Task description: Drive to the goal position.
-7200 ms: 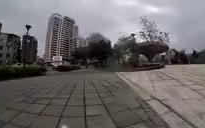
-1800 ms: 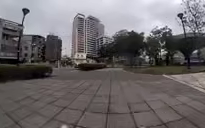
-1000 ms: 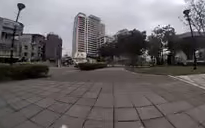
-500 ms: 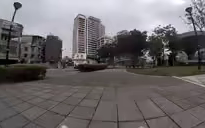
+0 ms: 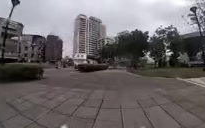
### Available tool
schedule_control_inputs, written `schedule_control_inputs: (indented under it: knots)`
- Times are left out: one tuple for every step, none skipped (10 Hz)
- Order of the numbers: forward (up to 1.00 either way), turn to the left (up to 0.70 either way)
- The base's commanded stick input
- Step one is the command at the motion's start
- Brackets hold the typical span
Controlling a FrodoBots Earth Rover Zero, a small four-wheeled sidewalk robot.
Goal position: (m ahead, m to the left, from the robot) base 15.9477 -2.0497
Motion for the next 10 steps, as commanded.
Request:
schedule_control_inputs:
  knots:
    - [0.7,-0.32]
    - [0.7,-0.12]
    - [0.7,0.0]
    - [0.7,0.0]
    - [0.7,0.0]
    - [0.7,0.0]
    - [0.7,0.0]
    - [0.7,0.0]
    - [0.7,0.0]
    - [0.7,0.0]
